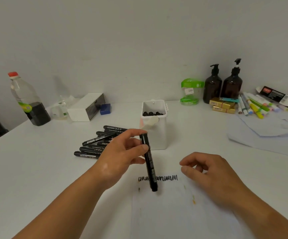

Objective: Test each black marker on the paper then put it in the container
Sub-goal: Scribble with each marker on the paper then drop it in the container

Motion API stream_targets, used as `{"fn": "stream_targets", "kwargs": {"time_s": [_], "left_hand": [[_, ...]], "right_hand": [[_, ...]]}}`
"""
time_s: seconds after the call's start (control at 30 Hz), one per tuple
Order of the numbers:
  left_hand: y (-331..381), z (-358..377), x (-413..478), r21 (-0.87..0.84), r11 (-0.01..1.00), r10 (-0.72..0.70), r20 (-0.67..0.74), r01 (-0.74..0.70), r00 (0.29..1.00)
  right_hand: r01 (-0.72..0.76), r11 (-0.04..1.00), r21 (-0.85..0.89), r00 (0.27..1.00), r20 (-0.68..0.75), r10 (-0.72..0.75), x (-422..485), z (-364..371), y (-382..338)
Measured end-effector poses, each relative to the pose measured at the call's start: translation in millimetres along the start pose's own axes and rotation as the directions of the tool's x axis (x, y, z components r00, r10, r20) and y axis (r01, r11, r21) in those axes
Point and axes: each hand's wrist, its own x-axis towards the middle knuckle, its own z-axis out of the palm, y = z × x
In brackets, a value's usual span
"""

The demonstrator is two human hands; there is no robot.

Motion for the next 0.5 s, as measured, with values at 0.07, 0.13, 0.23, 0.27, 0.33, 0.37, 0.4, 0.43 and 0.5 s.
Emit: {"fn": "stream_targets", "kwargs": {"time_s": [0.07, 0.13, 0.23, 0.27, 0.33, 0.37, 0.4, 0.43, 0.5], "left_hand": [[-4, 10, 5, -0.160, 0.986, -0.032, 0.032, 0.037, 0.999], [-10, 18, 9, -0.299, 0.951, -0.060, 0.067, 0.077, 0.996], [-23, 26, 13, -0.392, 0.916, -0.062, 0.089, 0.092, 0.994], [-27, 26, 14, -0.397, 0.914, -0.053, 0.084, 0.082, 0.995], [-35, 26, 15, -0.383, 0.922, -0.032, 0.070, 0.056, 0.997], [-38, 25, 14, -0.351, 0.936, -0.020, 0.062, 0.040, 0.998], [-41, 23, 13, -0.293, 0.956, -0.006, 0.052, 0.021, 0.999], [-43, 22, 12, -0.210, 0.978, 0.010, 0.047, 0.000, 0.999], [-45, 21, 8, -0.006, 0.999, 0.038, 0.047, -0.038, 0.998]], "right_hand": [[-0.013, 0.998, 0.060, 0.998, 0.057, 0.010, 0, -1, 0], [-0.027, 0.996, 0.084, 0.993, 0.119, 0.017, 0, -1, 1], [-0.047, 0.992, 0.119, 0.989, 0.148, 0.029, 0, -1, 1], [-0.054, 0.991, 0.125, 0.990, 0.139, 0.037, 0, -1, 1], [-0.069, 0.988, 0.139, 0.993, 0.101, 0.055, 2, -2, 3], [-0.075, 0.985, 0.152, 0.995, 0.071, 0.065, 3, -3, 3], [-0.080, 0.982, 0.171, 0.996, 0.040, 0.074, 4, -4, 3], [-0.085, 0.977, 0.193, 0.996, 0.009, 0.085, 5, -5, 4], [-0.091, 0.965, 0.246, 0.994, -0.036, 0.103, 6, -6, 3]]}}
